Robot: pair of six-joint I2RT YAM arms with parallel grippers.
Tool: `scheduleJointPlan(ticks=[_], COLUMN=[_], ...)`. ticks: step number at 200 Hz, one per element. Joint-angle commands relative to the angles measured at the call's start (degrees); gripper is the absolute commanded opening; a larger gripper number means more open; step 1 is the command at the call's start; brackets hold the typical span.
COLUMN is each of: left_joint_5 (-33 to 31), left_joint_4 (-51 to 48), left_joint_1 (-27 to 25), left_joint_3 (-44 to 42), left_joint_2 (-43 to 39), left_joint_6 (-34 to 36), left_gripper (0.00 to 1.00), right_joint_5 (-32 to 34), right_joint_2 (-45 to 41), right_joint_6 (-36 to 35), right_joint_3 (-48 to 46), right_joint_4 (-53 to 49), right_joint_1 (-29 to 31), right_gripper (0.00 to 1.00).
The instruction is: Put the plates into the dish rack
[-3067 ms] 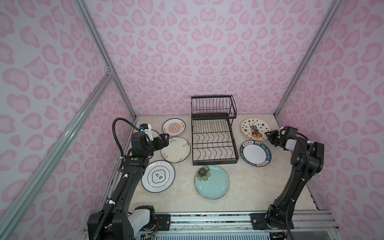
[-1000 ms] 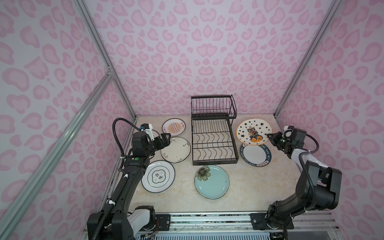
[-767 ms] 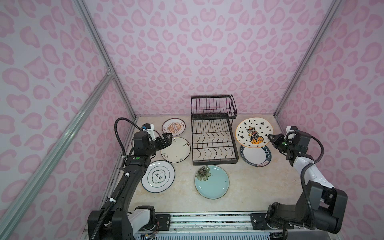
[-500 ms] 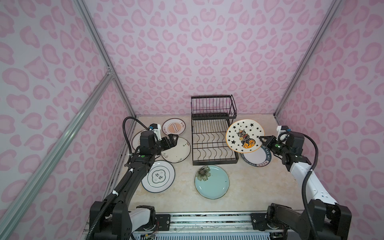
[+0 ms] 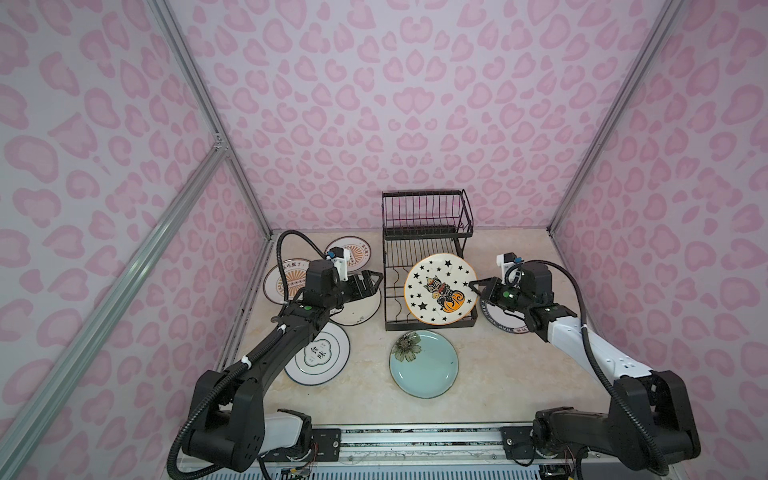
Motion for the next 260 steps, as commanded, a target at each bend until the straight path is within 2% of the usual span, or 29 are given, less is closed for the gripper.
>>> scheduleJointPlan(ticks=[1, 27, 71, 118, 209, 234, 238, 260], left_joint_5=[1.7, 2.9, 4.3, 4.7, 6.0, 6.5, 6.6, 7.0], left_joint_4=[3.0, 5.6, 5.8, 6.4, 6.2, 6.0, 6.0, 6.3], left_joint_1=[-1.1, -2.3, -3.5, -4.3, -4.4, -4.5, -4.4, -4.4], left_joint_3=[1.1, 1.8, 4.2, 5.0, 5.9, 6.1, 6.1, 6.0], left_joint_2=[1.5, 3.6, 6.8, 8.3, 7.8, 7.4, 7.4, 7.0], left_joint_6=[-0.8, -1.5, -2.0, -2.5, -2.2, -2.2, -2.1, -2.1], left_gripper=[0.98, 1.0, 0.98, 0.89, 0.45, 0.37, 0.33, 0.29], right_joint_5=[-2.5, -3.2, -3.7, -4.5, -3.9, -4.1, -4.1, -4.2], right_joint_2=[2.2, 5.5, 8.8, 11.3, 12.0, 12.2, 12.1, 12.2], right_joint_6=[5.0, 8.6, 11.5, 14.3, 12.7, 12.4, 12.4, 12.4], right_joint_3=[0.0, 0.1, 0.2, -0.2, 0.3, 0.6, 0.7, 1.2], right_joint_4=[15.3, 22.0, 29.3, 34.9, 33.5, 33.1, 33.1, 32.7], right_joint_1=[2.2, 4.2, 6.6, 7.6, 8.4, 8.5, 8.6, 8.8], right_gripper=[0.0, 0.0, 0.0, 0.0, 0.0, 0.0, 0.0, 0.0])
